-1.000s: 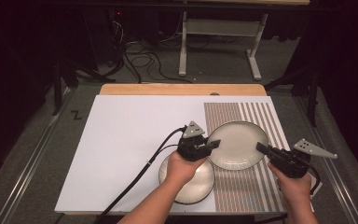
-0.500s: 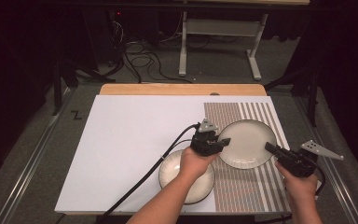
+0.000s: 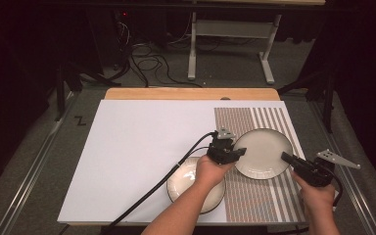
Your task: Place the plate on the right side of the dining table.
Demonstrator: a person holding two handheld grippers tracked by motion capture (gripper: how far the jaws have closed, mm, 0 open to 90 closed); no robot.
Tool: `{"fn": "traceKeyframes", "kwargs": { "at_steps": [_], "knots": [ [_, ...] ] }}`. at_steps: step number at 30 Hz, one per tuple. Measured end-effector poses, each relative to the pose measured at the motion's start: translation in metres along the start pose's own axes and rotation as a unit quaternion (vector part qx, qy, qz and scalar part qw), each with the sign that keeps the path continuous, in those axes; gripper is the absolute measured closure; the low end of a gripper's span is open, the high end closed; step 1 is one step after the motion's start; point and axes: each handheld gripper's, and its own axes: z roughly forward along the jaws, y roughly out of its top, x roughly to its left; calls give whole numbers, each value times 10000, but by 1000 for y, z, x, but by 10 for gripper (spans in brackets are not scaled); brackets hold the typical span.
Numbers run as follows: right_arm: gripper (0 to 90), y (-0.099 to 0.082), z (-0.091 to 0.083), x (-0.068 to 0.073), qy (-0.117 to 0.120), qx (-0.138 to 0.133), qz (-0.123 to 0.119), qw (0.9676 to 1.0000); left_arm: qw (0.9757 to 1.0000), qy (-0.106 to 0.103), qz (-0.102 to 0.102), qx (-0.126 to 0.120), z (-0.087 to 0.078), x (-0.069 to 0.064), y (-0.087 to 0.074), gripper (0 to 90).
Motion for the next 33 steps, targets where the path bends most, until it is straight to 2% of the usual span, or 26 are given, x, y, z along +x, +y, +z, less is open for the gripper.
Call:
{"fn": "traceKeyframes", "kwargs": {
  "at_steps": [11, 15, 19, 26, 27, 31, 33],
  "knots": [
    [845, -8, -1, -5, -98, 80, 97, 9999, 9999, 27, -8, 121, 10, -2, -4, 709],
    [845, -9, 0, -5, -129, 107, 91, 9998, 9998, 92, -3, 198, 11, -2, -4, 704],
    [844, -10, 2, -5, -182, 160, -12, 9997, 9994, 167, 30, 306, 14, -2, -5, 696],
    [844, -11, 2, -7, -198, 192, 35, 9996, 9990, 287, 29, 328, 16, -5, -5, 682],
    [845, -11, 3, -7, -186, 193, 29, 9996, 9987, 352, 78, 355, 16, -5, -4, 675],
    [853, -11, 3, -8, -142, 216, 51, 9997, 9983, 463, -36, 346, 20, -7, -5, 628],
    [859, -10, 2, -8, -92, 207, 40, 9997, 9984, 502, -15, 261, 21, -8, -5, 547]
  ]
}}
